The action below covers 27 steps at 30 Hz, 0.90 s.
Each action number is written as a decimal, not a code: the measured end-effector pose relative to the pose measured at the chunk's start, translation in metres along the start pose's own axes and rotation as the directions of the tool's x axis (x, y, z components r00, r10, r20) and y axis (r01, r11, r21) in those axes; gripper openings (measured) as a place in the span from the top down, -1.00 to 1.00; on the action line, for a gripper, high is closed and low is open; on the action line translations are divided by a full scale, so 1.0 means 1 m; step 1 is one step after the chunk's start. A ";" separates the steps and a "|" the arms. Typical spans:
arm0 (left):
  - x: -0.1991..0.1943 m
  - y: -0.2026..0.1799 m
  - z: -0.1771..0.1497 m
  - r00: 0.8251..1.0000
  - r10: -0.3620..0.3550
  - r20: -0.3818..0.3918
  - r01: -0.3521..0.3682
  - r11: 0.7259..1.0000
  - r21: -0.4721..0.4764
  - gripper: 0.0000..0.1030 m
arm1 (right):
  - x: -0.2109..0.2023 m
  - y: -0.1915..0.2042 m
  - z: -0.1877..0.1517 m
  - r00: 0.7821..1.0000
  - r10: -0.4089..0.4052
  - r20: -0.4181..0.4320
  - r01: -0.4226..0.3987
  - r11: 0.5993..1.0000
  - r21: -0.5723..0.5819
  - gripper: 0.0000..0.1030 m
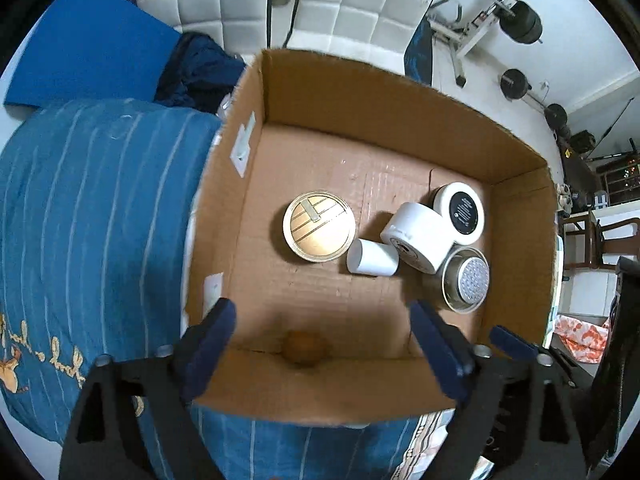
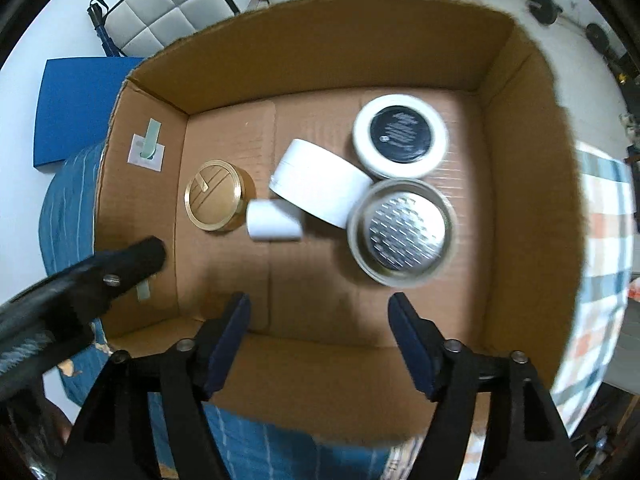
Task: Organize rigid objects
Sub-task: 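Open both tools to drop the walnut and white cylinder into the box, then move both tools out of the box toward the remaining items on the bed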
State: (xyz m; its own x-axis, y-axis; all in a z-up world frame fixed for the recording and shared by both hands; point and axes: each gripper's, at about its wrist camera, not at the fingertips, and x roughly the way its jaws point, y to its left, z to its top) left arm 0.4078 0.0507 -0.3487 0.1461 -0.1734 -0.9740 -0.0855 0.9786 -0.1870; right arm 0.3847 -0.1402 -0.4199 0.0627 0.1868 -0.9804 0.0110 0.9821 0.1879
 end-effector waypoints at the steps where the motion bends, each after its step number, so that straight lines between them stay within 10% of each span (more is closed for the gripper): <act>1: -0.004 -0.002 -0.005 1.000 0.014 0.014 -0.015 1.000 0.008 -0.84 | -0.005 -0.001 -0.006 1.000 -0.019 0.011 0.019 1.000 0.001 -0.61; 7: -0.035 0.000 -0.039 0.992 0.065 0.106 -0.071 0.996 0.057 -0.87 | -0.027 -0.006 -0.033 0.997 -0.055 0.055 0.054 0.998 0.015 -1.00; 27: -0.116 -0.038 -0.111 0.944 0.069 0.322 -0.113 0.986 0.121 -0.99 | -0.142 -0.011 -0.125 0.954 -0.121 0.274 0.122 0.992 0.014 -1.00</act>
State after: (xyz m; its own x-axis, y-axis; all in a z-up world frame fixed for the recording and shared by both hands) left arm 0.2851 0.0213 -0.2424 0.4497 -0.0607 -0.8911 0.0181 0.9981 -0.0589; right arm 0.2507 -0.1750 -0.2906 0.3322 0.0529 -0.9417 0.0324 0.9972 0.0675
